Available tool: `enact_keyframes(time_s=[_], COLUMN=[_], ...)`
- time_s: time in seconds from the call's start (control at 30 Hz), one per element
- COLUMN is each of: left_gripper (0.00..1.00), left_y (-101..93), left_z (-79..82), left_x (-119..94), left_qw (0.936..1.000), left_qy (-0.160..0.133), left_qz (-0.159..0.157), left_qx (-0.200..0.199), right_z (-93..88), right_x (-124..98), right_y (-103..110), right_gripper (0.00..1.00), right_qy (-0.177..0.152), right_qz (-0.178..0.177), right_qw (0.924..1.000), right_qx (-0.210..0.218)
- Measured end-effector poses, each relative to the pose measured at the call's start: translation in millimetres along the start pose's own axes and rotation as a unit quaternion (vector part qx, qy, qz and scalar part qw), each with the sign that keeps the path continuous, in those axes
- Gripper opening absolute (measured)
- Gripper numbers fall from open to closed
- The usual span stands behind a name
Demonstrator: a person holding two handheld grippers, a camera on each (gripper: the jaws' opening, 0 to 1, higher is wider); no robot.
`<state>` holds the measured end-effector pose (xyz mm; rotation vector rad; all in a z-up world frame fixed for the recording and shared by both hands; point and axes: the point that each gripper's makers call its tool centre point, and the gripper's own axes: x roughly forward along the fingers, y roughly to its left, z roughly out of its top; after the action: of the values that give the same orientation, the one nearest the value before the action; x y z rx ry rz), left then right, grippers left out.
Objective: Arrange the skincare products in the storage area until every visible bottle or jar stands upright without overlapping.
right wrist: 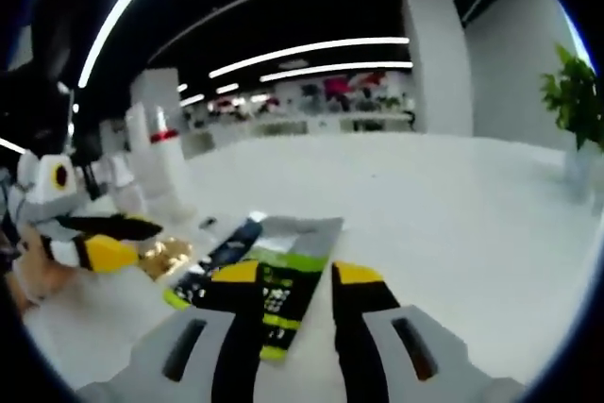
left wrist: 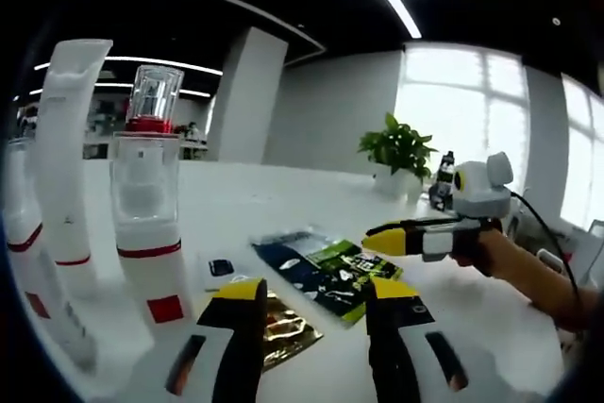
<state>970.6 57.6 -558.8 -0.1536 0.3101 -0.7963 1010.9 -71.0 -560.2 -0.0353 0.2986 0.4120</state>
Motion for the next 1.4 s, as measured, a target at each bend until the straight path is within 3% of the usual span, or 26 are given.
enact_keyframes(time_s=[0.23,0.37,0.47,0.57,0.67,0.77,1.17,1.3,1.33,1.4], left_gripper=[0.55,0.60,0.61,0.67,0.74,0.79,0.99,1.00,1.00,1.00], left_y=[-12.6,-27.6,-34.5,-43.4,-51.6,-58.9,-66.1,-78.5,-82.7,-90.6], left_z=[7.5,12.9,13.4,16.6,18.8,20.3,47.5,48.9,53.2,60.3], left_x=[0.5,-0.5,-0.8,-1.0,-1.2,-0.9,-14.1,-15.1,-16.8,-21.1], left_qw=[0.9993,0.9975,0.9960,0.9947,0.9938,0.9922,0.9875,0.9851,0.9842,0.9818], left_qy=[-0.018,-0.032,-0.036,-0.048,-0.056,-0.063,-0.125,-0.125,-0.129,-0.138], left_qz=[-0.019,-0.042,-0.044,-0.056,-0.074,-0.090,-0.089,-0.116,-0.119,-0.128], left_qx=[0.027,0.047,0.068,0.071,0.061,0.058,0.038,0.024,0.023,0.026], right_z=[5.2,10.2,10.6,12.5,15.4,11.3,19.9,9.4,5.4,6.7], right_x=[-1.8,-3.0,-3.3,-2.5,-4.7,-4.5,-8.3,-7.6,-8.9,-11.7], right_y=[5.9,7.5,15.7,26.4,29.5,28.6,33.3,44.0,50.8,61.9], right_gripper=[0.44,0.56,0.74,0.98,0.97,1.00,1.00,1.00,1.00,1.00], right_qy=[-0.021,-0.040,-0.048,-0.059,-0.068,-0.054,-0.070,-0.035,-0.016,-0.010], right_qz=[-0.006,-0.003,0.021,0.041,0.050,0.046,0.054,0.079,0.096,0.114], right_qw=[0.9992,0.9989,0.9985,0.9971,0.9958,0.9971,0.9961,0.9957,0.9939,0.9912], right_qx=[-0.033,-0.024,-0.014,0.026,0.035,0.027,-0.007,-0.035,-0.053,-0.067])
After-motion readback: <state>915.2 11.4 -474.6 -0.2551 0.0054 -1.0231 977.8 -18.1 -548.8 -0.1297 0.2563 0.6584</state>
